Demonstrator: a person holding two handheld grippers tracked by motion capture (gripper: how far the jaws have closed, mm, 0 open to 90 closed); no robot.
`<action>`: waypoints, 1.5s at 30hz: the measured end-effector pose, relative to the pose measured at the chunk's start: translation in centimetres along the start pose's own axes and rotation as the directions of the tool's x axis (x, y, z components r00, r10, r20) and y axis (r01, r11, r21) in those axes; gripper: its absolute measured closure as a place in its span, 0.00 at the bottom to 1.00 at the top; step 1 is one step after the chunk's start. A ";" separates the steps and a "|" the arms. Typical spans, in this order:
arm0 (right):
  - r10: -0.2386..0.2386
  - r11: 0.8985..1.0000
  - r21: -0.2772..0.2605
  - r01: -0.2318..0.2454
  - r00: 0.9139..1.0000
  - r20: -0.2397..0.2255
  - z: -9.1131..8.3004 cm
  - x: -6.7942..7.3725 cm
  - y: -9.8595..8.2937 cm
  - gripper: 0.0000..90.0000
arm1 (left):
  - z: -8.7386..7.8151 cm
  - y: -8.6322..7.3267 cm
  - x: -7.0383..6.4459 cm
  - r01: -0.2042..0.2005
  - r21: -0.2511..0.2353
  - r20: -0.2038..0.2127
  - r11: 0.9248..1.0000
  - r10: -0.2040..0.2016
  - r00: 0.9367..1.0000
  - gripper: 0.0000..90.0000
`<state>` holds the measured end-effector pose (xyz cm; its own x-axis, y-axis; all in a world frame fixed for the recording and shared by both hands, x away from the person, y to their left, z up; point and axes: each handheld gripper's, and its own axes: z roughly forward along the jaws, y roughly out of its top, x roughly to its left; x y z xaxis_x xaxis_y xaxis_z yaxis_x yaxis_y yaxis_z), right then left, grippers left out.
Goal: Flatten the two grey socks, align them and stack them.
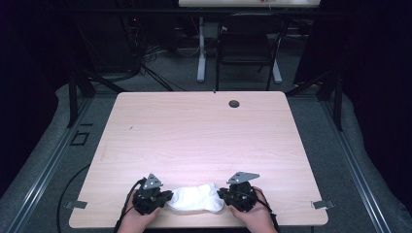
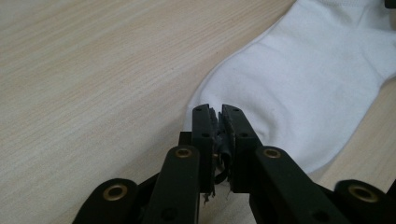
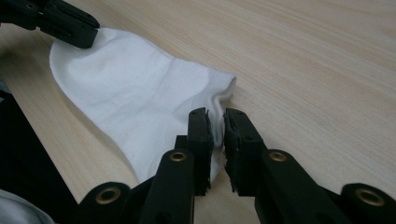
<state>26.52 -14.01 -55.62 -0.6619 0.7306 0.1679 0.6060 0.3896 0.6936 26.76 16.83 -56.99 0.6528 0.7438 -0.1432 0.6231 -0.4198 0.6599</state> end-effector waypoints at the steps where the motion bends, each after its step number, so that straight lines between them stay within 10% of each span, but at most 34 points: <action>1: 0.006 1.000 0.003 -0.006 1.000 0.001 -0.1 0.0 0.0 0.87 | -0.1 0.0 0.0 -0.001 -0.006 -0.002 1.000 0.001 1.000 0.91; 9: -0.007 0.998 -0.070 0.005 1.000 -0.018 -0.6 0.4 0.4 0.85 | -1.2 0.7 -0.9 -0.007 -0.082 0.057 0.997 0.012 0.998 0.80; 21: -0.094 0.995 -0.020 0.094 0.995 -0.033 1.4 2.1 0.6 0.84 | -0.1 0.4 -3.1 -0.114 -0.032 0.056 0.993 0.116 0.992 0.73; 33: -0.082 0.996 -0.025 0.081 0.996 -0.036 1.4 2.0 0.5 0.83 | -2.0 0.6 -0.6 0.014 -0.073 0.054 0.997 -0.010 0.998 0.75; 45: -0.093 0.996 -0.017 0.092 0.995 -0.036 1.5 2.1 0.4 0.82 | -0.5 0.7 -1.0 -0.010 -0.010 0.022 1.000 0.010 1.000 0.98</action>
<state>26.05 -11.45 -56.06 -0.7307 0.6705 0.1283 0.5350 0.4457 0.7177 26.29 16.03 -56.01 0.6682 0.7281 -0.1530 0.6126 -0.4218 0.6685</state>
